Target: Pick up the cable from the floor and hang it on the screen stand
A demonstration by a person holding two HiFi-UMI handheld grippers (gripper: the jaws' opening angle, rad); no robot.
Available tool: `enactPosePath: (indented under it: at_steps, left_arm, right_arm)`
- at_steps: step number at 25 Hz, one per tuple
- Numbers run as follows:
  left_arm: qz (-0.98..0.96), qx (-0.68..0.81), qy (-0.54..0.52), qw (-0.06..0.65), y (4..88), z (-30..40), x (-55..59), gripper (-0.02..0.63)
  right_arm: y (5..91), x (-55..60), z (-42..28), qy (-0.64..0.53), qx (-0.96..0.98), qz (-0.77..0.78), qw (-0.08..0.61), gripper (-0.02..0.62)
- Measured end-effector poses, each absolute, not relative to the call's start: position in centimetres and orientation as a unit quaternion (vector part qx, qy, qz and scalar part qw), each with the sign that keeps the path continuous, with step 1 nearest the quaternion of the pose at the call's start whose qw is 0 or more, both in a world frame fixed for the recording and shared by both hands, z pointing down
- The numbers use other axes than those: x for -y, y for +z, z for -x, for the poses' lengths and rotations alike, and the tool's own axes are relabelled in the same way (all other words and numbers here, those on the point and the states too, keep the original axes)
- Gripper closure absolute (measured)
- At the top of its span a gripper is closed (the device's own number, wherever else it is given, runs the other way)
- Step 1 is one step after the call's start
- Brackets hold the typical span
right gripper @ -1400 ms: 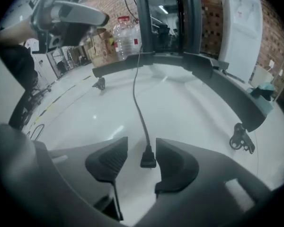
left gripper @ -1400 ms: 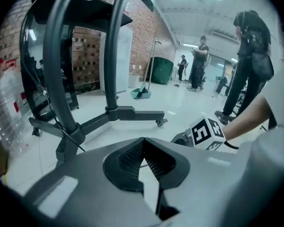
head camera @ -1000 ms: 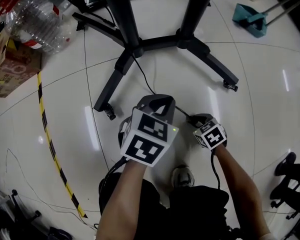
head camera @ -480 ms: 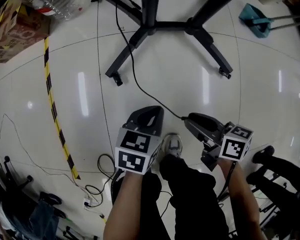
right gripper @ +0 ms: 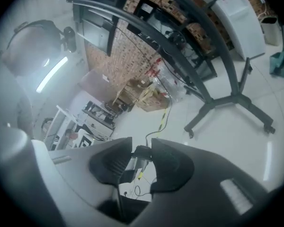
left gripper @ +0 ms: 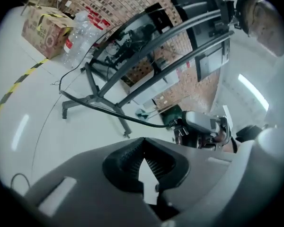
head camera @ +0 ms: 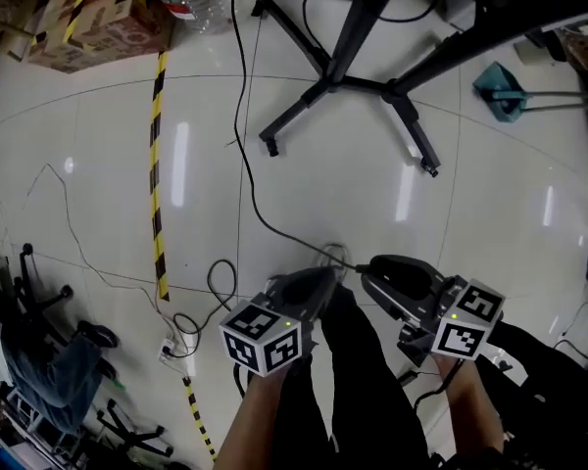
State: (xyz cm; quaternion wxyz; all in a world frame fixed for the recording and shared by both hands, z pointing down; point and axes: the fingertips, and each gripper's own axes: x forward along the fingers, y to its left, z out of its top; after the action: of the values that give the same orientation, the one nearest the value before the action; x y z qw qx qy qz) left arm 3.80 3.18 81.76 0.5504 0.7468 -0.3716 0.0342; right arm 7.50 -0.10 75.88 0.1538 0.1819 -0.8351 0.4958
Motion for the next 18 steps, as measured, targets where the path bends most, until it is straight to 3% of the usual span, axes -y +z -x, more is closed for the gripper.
enactPosePath:
  at_steps: [4,11,18]
  left_arm:
    - [-0.773,0.368,0.012,0.517,71.1,-1.7,-1.6,0.569]
    - [-0.844,0.428,0.083,0.311,52.1,1.8,2.8,0.586]
    - [-0.882,0.426,0.074,0.186,39.3,0.4,9.8,0.586]
  right_arm:
    - [65.2,1.5,-5.6,0.439,0.871,-0.176,0.133,0.465]
    - [47.0,5.1,-5.3,0.333,0.918,-0.205,0.066,0.465]
    - [36.3,9.4,-3.7,0.235,0.952,-0.188,0.056,0.472]
